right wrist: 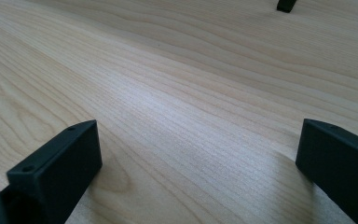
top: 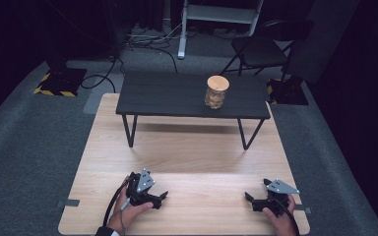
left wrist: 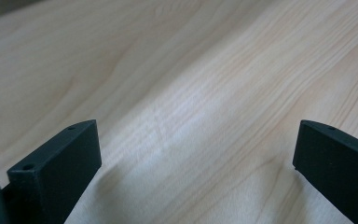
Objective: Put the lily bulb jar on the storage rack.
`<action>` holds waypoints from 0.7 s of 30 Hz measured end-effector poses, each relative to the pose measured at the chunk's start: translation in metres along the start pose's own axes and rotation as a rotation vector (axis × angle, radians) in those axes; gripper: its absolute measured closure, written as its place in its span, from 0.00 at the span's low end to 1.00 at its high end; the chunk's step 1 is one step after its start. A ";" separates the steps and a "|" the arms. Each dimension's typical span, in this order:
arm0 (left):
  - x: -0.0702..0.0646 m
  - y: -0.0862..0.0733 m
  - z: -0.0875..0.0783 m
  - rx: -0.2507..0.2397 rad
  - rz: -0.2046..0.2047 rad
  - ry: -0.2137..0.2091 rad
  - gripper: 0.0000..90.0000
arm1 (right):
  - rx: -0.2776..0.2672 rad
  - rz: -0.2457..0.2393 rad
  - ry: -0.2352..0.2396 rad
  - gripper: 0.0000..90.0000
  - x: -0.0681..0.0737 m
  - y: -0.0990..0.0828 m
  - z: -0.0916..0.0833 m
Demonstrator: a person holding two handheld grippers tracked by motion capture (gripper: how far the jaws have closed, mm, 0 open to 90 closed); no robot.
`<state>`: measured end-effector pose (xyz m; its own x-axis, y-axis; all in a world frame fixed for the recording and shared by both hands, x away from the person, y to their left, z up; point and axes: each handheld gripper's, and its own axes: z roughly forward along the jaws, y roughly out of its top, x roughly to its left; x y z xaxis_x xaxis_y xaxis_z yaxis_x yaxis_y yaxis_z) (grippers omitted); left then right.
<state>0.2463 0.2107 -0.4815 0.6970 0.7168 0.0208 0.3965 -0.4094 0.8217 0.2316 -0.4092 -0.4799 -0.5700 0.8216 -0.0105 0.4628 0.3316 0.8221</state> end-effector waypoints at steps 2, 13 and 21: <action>-0.001 0.000 0.000 0.000 0.010 0.006 0.01 | 0.000 0.000 0.000 0.00 0.000 0.000 0.000; 0.003 -0.006 0.001 -0.021 -0.009 -0.015 0.00 | 0.000 -0.002 0.002 0.00 0.000 0.000 0.000; 0.003 -0.006 0.001 -0.021 -0.010 -0.015 0.00 | 0.000 -0.002 0.002 0.00 0.000 0.000 0.000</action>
<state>0.2469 0.2143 -0.4869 0.7023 0.7119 0.0042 0.3909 -0.3906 0.8335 0.2315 -0.4093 -0.4800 -0.5720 0.8202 -0.0113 0.4613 0.3330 0.8223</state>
